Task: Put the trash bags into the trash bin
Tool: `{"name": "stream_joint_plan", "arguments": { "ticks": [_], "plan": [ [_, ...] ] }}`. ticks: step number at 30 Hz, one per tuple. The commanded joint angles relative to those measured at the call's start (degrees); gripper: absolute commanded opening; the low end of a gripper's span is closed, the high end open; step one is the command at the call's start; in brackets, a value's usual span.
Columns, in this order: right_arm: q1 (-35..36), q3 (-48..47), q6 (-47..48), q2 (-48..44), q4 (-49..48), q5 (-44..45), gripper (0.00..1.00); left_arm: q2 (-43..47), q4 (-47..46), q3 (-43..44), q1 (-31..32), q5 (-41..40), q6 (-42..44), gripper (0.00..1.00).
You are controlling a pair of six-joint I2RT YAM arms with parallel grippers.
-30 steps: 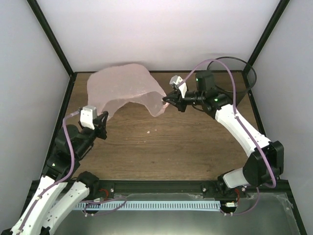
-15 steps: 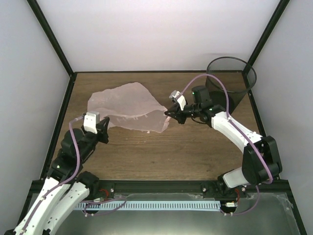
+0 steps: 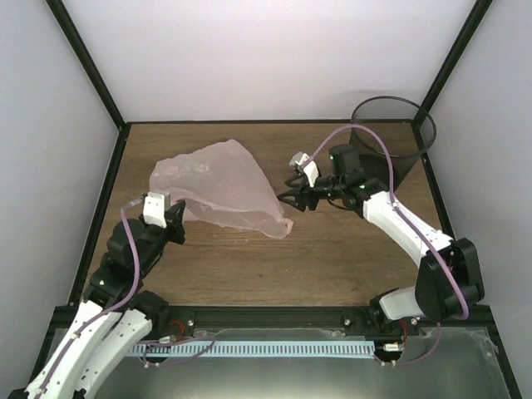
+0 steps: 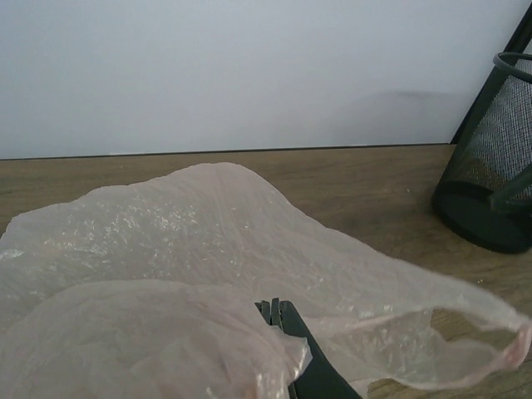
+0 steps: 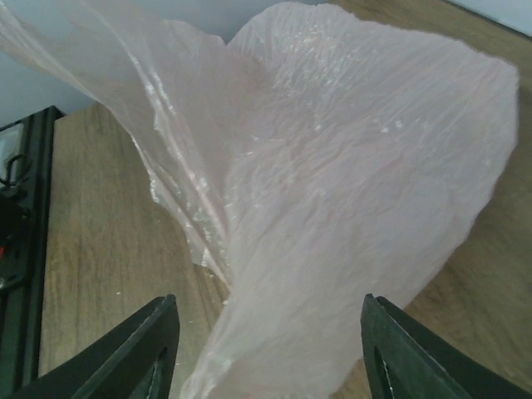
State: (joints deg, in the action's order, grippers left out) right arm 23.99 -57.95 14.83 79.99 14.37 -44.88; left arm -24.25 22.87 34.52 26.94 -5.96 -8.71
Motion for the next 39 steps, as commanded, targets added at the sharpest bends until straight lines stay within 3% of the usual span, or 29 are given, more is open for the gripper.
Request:
{"name": "stream_joint_plan", "arguments": {
  "ticks": [1, 9, 17, 32, 39],
  "plan": [
    [-0.39, -6.69, 2.68, -2.32, 7.75, 7.59, 0.64, 1.71, 0.09, 0.29, -0.01, 0.61, 0.59, 0.04],
    [-11.73, -27.58, 6.79, -0.96, 23.51, 13.90, 0.65, 0.24, 3.50, 3.18, 0.27, 2.29, -3.09, 0.04],
    [-21.33, -30.75, 10.54, 0.81, 29.94, 17.26, 0.62, -6.98, 2.68, 2.20, 0.31, 9.60, -2.44, 0.04],
    [-23.28, -39.86, 10.86, 13.71, 32.81, 23.34, 0.58, -6.37, 2.01, 0.65, 0.30, 10.37, -2.54, 0.04],
    [-23.28, -38.93, 11.47, 14.02, 33.17, 22.19, 0.44, -6.25, 1.90, 0.41, 0.34, 10.53, -2.54, 0.04]
  ]
}}
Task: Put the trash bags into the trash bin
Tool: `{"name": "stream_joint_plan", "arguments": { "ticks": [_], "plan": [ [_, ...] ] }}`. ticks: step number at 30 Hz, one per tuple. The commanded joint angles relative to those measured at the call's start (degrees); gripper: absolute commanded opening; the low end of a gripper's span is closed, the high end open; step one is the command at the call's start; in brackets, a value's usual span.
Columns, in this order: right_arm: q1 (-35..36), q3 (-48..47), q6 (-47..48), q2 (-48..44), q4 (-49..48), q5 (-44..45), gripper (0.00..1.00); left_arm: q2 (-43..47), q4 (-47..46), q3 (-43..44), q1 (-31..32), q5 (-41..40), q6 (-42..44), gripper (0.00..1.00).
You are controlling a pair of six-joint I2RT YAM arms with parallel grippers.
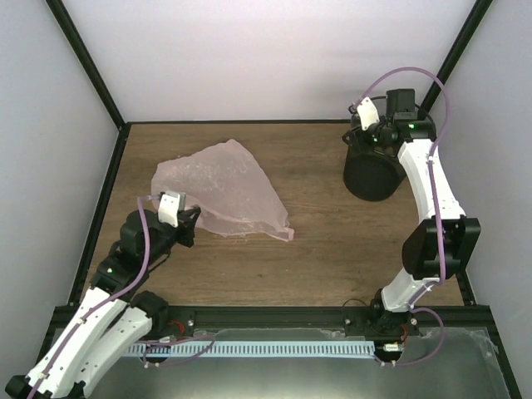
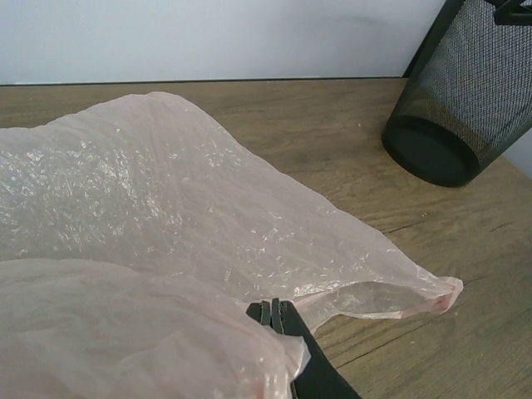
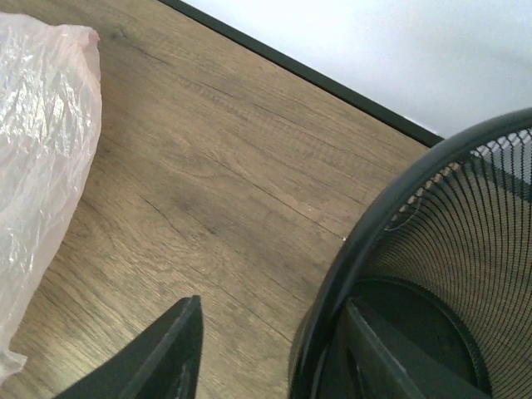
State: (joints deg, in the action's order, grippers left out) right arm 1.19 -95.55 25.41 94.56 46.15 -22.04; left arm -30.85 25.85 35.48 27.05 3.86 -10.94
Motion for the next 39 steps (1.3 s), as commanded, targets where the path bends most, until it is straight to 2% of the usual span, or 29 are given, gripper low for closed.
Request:
{"name": "stream_joint_plan", "arguments": {
  "ticks": [1, 14, 19, 24, 33, 39],
  "plan": [
    [-0.49, -1.12, 1.22, -0.67, 1.90, -1.04, 0.41, 0.31, -1.11, -0.61, 0.14, 0.70, -0.31, 0.04],
    [-0.28, 3.71, 3.44, -5.13, 4.18, -7.55, 0.13, 0.18, -1.15, -0.73, 0.23, 0.69, -0.31, 0.05],
    [1.77, 5.72, 5.80, -7.81, 5.86, -9.38, 0.08, 0.25, -1.15, -0.74, 0.25, 0.71, -0.31, 0.05],
    [7.04, 10.00, 9.50, -12.45, 6.56, -10.42, 0.02, 0.27, -1.15, -0.68, 0.25, 0.71, -0.31, 0.05],
    [19.07, 17.81, 12.71, -19.80, 7.94, -10.28, 0.01, 0.27, -1.24, -0.76, 0.24, 0.89, -0.22, 0.06],
    [21.64, 19.67, 12.61, -20.71, 7.66, -8.84, 0.03, 0.18, -1.24, -0.77, 0.24, 0.87, -0.22, 0.06]
  ]
}}
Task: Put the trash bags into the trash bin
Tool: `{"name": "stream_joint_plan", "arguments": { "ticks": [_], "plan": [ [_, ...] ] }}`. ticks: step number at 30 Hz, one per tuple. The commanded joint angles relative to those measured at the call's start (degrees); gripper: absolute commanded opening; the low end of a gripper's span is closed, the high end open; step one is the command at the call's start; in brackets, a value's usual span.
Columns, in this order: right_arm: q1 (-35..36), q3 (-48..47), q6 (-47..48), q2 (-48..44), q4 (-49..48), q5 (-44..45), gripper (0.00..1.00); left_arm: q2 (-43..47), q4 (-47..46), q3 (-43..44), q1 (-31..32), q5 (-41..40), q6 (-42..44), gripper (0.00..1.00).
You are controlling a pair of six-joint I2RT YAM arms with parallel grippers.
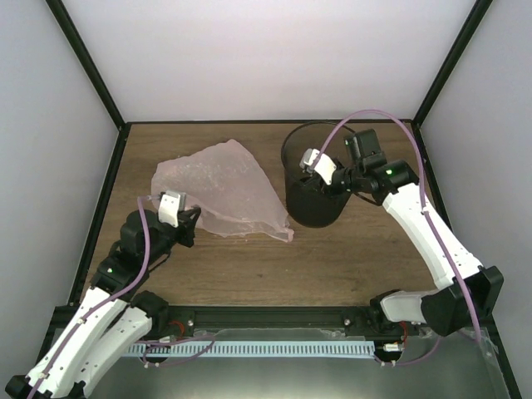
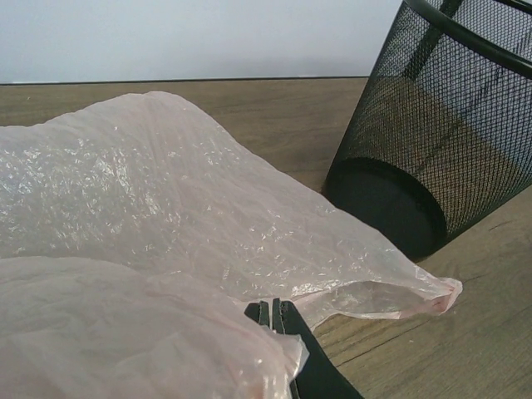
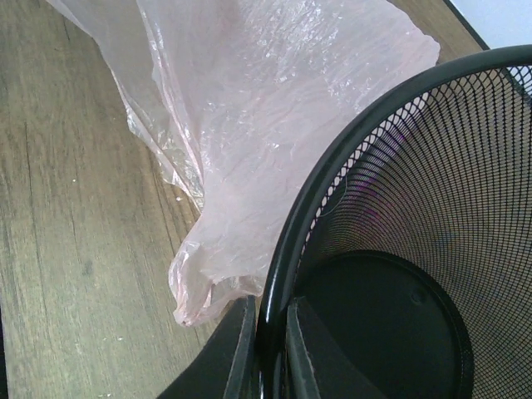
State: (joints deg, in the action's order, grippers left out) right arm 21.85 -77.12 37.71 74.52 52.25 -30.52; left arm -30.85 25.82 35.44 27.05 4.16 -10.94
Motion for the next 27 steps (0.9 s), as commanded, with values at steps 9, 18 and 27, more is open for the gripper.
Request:
{"name": "stream_joint_plan", "arguments": {
  "ticks": [9, 18, 27],
  "plan": [
    [1.13, -0.10, -0.52, -1.45, 2.39, -3.12, 0.37, 0.01, -1.26, -0.75, 0.21, 0.44, -0.22, 0.06],
    [1.20, -1.63, -3.41, -6.99, 0.51, -11.92, 0.56, -0.17, -1.30, -0.84, 0.25, 0.43, -0.22, 0.06],
    [14.78, 12.91, 1.52, -11.36, -3.39, 4.55, 0.44, -0.18, -1.30, -0.88, 0.27, 0.36, -0.31, 0.06]
  ]
}}
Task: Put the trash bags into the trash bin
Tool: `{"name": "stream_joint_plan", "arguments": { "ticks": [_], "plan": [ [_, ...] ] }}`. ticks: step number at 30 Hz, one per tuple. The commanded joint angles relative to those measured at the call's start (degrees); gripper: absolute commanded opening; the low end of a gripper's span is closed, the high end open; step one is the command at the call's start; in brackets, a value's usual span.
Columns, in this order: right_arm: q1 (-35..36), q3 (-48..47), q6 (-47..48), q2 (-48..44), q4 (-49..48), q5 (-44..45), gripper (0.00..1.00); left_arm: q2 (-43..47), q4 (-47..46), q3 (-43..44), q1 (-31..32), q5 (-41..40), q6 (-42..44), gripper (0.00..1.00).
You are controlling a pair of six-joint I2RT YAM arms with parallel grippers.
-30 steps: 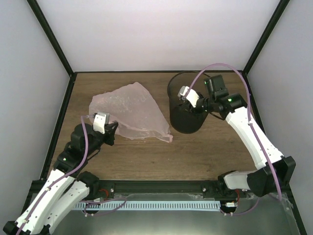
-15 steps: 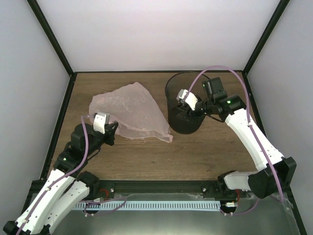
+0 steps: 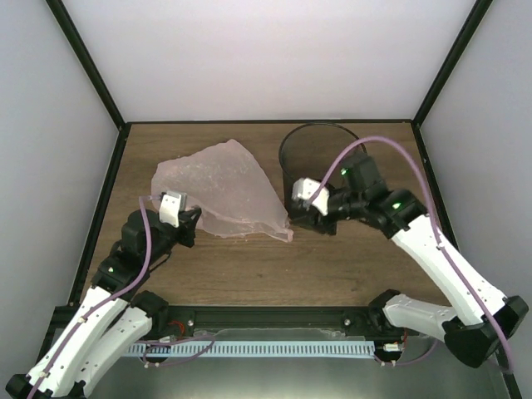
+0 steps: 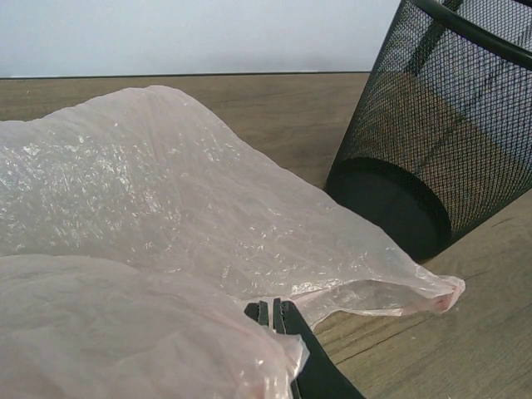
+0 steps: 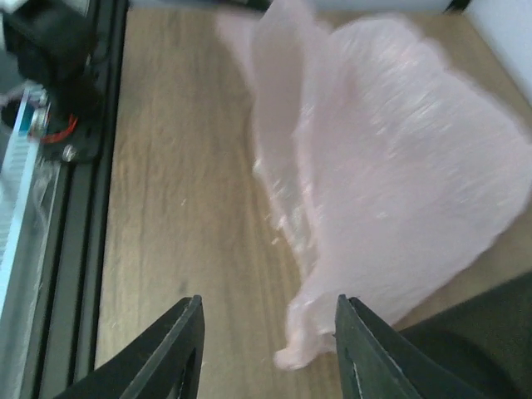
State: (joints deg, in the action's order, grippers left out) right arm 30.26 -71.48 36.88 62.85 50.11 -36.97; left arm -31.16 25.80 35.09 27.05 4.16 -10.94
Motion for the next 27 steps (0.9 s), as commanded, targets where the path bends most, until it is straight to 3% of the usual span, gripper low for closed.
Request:
{"name": "stream_joint_plan", "arguments": {
  "ticks": [1, 6, 13, 27],
  "plan": [
    [7.73, 9.81, 2.61, 0.18, -1.77, 13.00, 0.43, 0.13, -1.28, -0.47, 0.23, 0.36, -0.30, 0.06],
    [12.92, 17.49, 1.91, -0.71, -7.17, 20.10, 0.45, 0.04, -1.28, -0.53, 0.25, 0.33, -0.31, 0.06],
    [14.15, 22.00, -1.29, 2.43, -14.33, 25.39, 0.57, -0.03, -1.28, -0.57, 0.20, 0.35, -0.31, 0.06],
    [14.21, 29.72, -3.93, 5.22, -29.48, 30.43, 0.59, 0.18, -1.28, -0.58, 0.24, 0.49, -0.22, 0.06]
  ]
}}
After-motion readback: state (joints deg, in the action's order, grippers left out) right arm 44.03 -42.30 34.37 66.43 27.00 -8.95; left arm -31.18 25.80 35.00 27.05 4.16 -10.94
